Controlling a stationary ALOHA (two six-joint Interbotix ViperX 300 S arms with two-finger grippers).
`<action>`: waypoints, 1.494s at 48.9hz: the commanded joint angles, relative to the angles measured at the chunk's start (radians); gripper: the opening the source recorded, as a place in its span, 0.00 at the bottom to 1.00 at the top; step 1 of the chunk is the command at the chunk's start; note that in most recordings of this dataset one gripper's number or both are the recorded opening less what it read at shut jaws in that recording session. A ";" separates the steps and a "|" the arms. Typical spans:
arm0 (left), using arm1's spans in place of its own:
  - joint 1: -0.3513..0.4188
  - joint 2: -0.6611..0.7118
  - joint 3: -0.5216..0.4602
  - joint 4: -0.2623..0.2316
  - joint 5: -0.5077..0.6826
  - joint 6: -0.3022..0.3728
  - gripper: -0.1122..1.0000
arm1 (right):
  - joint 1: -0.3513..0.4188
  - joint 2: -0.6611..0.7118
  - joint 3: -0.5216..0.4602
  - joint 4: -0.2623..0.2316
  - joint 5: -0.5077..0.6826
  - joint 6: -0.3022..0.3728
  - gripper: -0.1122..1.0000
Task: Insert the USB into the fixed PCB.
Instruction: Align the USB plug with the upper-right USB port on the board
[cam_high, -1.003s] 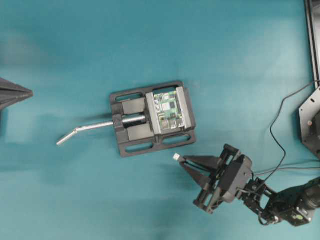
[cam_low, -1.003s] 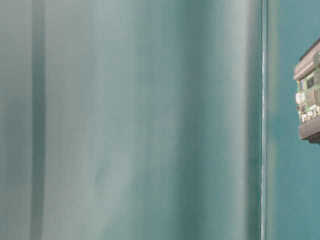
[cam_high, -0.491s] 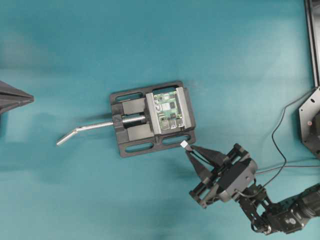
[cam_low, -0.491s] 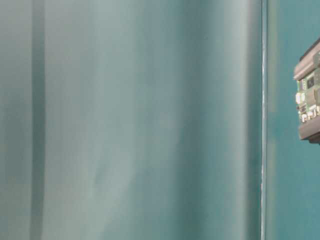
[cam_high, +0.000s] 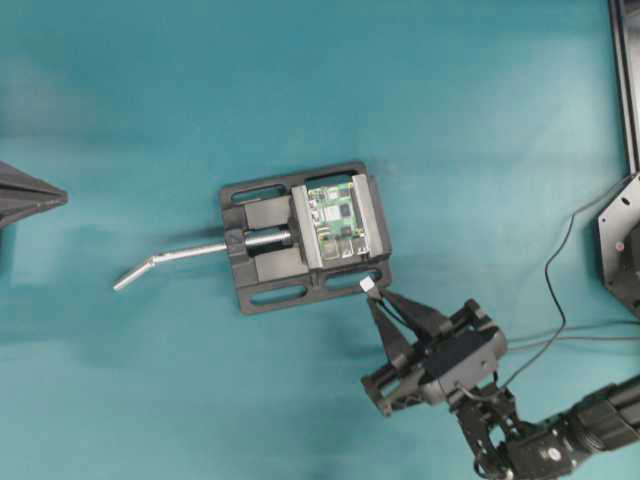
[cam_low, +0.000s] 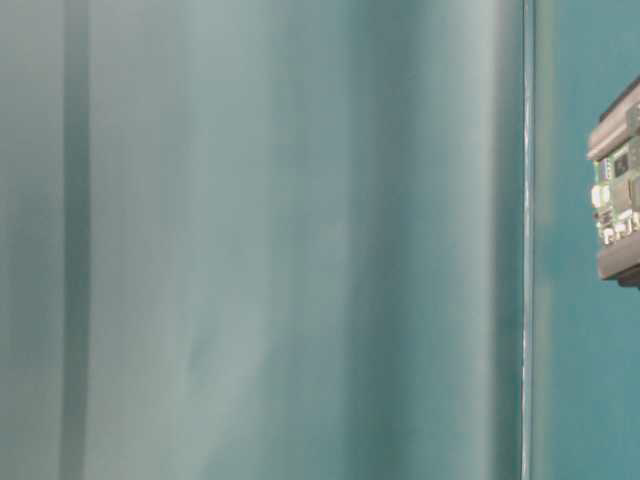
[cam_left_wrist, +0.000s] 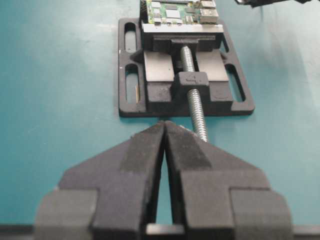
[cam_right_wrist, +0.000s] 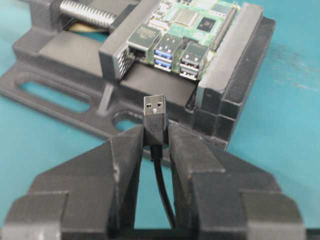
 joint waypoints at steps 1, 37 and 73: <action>-0.005 0.011 -0.028 0.005 -0.005 -0.003 0.14 | -0.009 -0.017 -0.017 0.026 -0.037 0.020 0.27; -0.005 0.011 -0.029 0.005 -0.006 -0.003 0.14 | -0.035 -0.006 -0.035 0.055 -0.031 0.089 0.27; -0.005 0.011 -0.029 0.005 -0.006 -0.003 0.14 | -0.049 0.091 -0.169 0.115 -0.124 0.081 0.27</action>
